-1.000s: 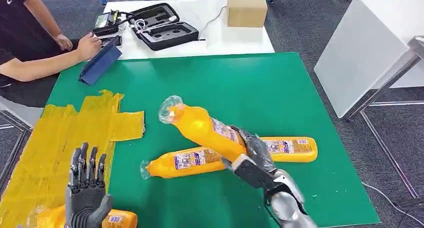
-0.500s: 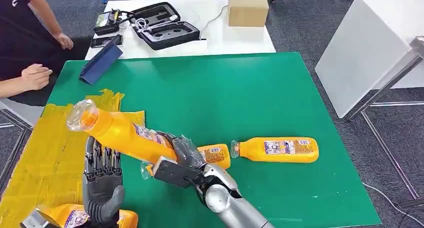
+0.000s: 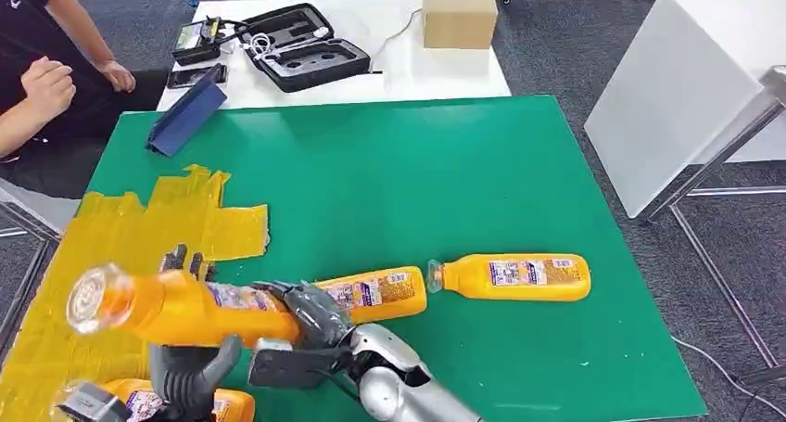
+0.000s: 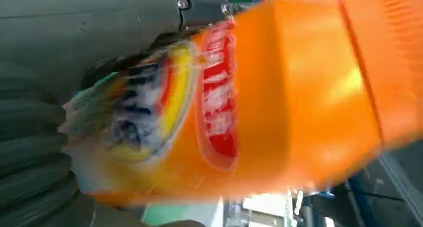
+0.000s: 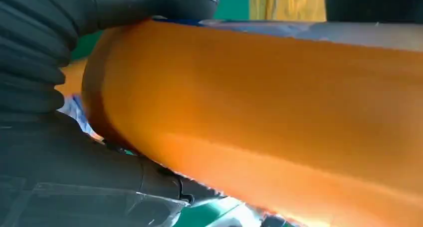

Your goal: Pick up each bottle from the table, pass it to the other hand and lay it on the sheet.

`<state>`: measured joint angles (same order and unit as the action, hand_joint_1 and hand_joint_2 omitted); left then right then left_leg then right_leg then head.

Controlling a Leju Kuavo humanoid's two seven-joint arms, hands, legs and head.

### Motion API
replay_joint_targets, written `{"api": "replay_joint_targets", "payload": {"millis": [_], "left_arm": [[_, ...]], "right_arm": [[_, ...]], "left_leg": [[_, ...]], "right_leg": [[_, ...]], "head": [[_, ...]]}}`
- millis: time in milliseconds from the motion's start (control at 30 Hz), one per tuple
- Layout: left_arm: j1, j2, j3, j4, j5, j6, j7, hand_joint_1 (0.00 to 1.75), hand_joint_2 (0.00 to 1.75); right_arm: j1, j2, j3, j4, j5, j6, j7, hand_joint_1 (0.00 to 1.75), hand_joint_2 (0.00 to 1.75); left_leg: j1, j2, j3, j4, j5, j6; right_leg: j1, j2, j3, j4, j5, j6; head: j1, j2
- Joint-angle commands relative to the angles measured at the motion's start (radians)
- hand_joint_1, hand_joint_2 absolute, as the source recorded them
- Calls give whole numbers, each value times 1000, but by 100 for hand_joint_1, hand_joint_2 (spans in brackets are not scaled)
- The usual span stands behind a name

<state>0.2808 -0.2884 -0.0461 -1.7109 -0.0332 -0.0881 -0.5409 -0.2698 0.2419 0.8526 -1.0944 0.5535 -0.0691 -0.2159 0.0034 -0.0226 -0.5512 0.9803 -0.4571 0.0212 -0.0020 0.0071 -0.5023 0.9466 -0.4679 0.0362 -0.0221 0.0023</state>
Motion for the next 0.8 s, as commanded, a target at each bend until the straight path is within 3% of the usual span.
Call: {"api": "replay_joint_targets", "payload": {"millis": [33, 267, 300, 800], "left_arm": [[-78, 57, 31, 87, -73, 64, 19, 0, 175], [-81, 67, 128, 99, -30, 34, 5, 0, 175], [-80, 65, 135, 101, -19, 16, 3, 175, 175], [-42, 31, 143, 72, 9, -115, -30, 175, 175]], "right_arm": [[-38, -46, 134, 85, 21, 21, -21, 175, 175], [-23, -66, 154, 70, 41, 20, -45, 175, 175], [-22, -67, 154, 67, 41, 22, -45, 175, 175], [15, -79, 112, 25, 66, -29, -4, 175, 175]], "left_leg": [[1, 1, 3, -1, 0, -1], [0, 1, 3, -2, 0, -1], [1, 1, 5, -2, 0, -1], [0, 0, 3, -1, 0, -1]], "right_leg": [[1, -2, 4, -2, 0, 0], [0, -1, 4, -2, 0, 0], [1, -2, 5, -3, 0, -1], [0, -3, 4, -2, -1, 0]], "head": [[-1, 0], [0, 0], [0, 0], [0, 0]]}}
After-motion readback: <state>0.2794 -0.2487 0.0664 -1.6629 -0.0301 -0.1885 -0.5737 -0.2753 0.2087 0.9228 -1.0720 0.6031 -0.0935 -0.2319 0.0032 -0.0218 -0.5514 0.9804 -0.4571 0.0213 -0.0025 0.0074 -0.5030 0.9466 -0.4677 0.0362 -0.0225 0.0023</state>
